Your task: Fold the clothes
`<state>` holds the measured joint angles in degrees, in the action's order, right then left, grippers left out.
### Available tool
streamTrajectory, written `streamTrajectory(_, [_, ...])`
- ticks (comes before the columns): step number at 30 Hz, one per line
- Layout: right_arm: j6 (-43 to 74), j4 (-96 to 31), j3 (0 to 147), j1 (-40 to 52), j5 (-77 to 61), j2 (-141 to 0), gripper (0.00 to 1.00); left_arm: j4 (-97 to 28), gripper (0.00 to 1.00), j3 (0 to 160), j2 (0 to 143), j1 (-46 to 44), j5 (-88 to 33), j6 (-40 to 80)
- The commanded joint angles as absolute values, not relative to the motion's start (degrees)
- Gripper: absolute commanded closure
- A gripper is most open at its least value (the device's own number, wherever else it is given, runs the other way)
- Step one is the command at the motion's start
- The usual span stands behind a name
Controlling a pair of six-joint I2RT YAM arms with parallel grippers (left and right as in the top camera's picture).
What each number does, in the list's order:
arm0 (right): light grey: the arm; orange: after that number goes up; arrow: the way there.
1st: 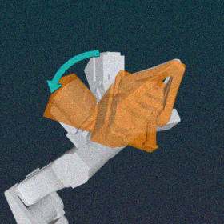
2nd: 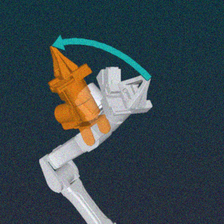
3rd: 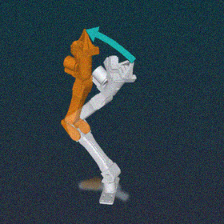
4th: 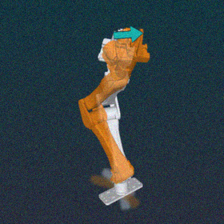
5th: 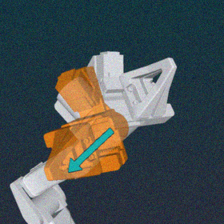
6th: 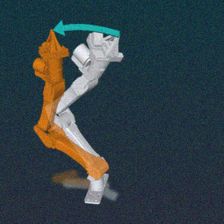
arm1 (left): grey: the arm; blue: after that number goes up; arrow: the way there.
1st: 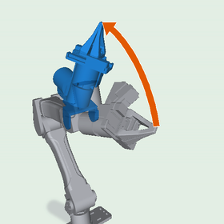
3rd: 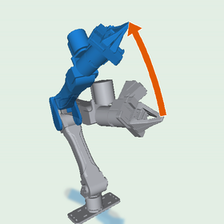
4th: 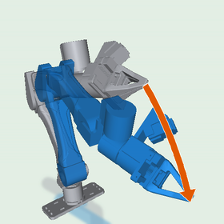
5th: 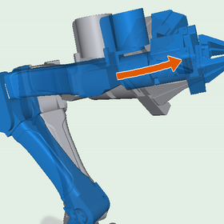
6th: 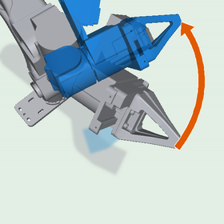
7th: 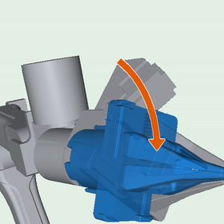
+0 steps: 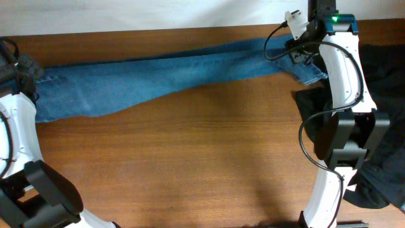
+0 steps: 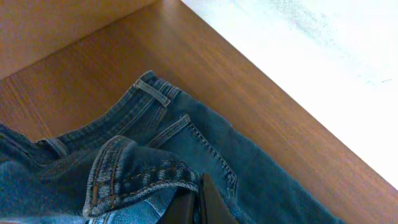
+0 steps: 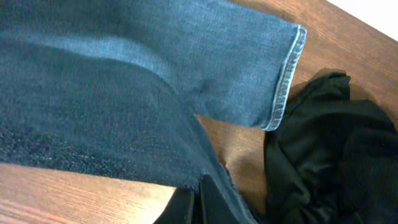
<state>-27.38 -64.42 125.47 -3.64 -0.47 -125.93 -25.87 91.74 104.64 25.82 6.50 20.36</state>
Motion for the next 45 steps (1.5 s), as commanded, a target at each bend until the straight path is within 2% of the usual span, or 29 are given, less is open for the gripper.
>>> streamTrajectory(1, [-29.8,-64.8,127.0,-5.0,3.5,-123.5,0.96,-24.7,1.0,93.6,104.5,27.0,11.8,19.7])
streamTrajectory(6, [-30.0,-64.5,127.0,-5.0,3.4,-124.1,0.96,-24.4,1.0,93.6,106.0,26.5,11.8,19.7])
streamTrajectory(8, [-28.3,-58.1,127.0,-4.9,3.3,-126.3,0.93,-21.0,1.0,93.6,108.4,25.6,11.9,19.6])
streamTrajectory(10, [-20.6,-45.7,127.0,-5.3,3.9,-130.6,0.1,-15.0,1.0,93.6,112.3,24.9,11.8,18.6])
streamTrajectory(11, [-15.5,-40.7,127.0,-5.7,5.6,-133.0,0.01,-10.8,0.82,94.0,116.6,24.6,10.2,18.4])
streamTrajectory(12, [-9.2,-39.5,127.0,-6.2,5.8,-135.1,0.01,-11.9,0.4,96.1,120.4,24.6,3.7,18.8])
streamTrajectory(13, [-9.1,-41.4,127.0,-6.4,5.0,-135.3,0.01,-13.4,0.22,97.2,121.7,24.6,0.9,18.8])
streamTrajectory(15, [-9.7,-44.5,127.0,-6.4,5.2,-135.3,0.01,-15.3,0.01,97.8,122.5,24.5,0.2,18.8])
streamTrajectory(24, [-9.5,-50.7,127.0,-6.9,4.8,-135.3,0.01,-22.2,0.01,98.0,122.3,23.9,-0.4,18.8])
streamTrajectory(28, [-9.2,-51.6,127.0,-7.2,-4.8,-135.4,0.01,-26.7,0.01,98.0,122.1,23.6,-4.3,18.3])
streamTrajectory(35, [-10.6,-44.1,126.9,-7.2,-16.4,-139.5,0.0,-37.9,0.01,98.0,122.1,21.0,-7.7,18.3])
streamTrajectory(38, [-10.6,-40.6,126.9,-6.7,-16.6,-142.9,0.05,-40.1,0.01,98.0,122.1,19.8,-7.7,18.3])
streamTrajectory(45, [-10.6,-39.7,126.9,-5.9,-16.5,-149.7,0.06,-41.4,0.01,98.0,122.1,17.5,-6.4,18.1])
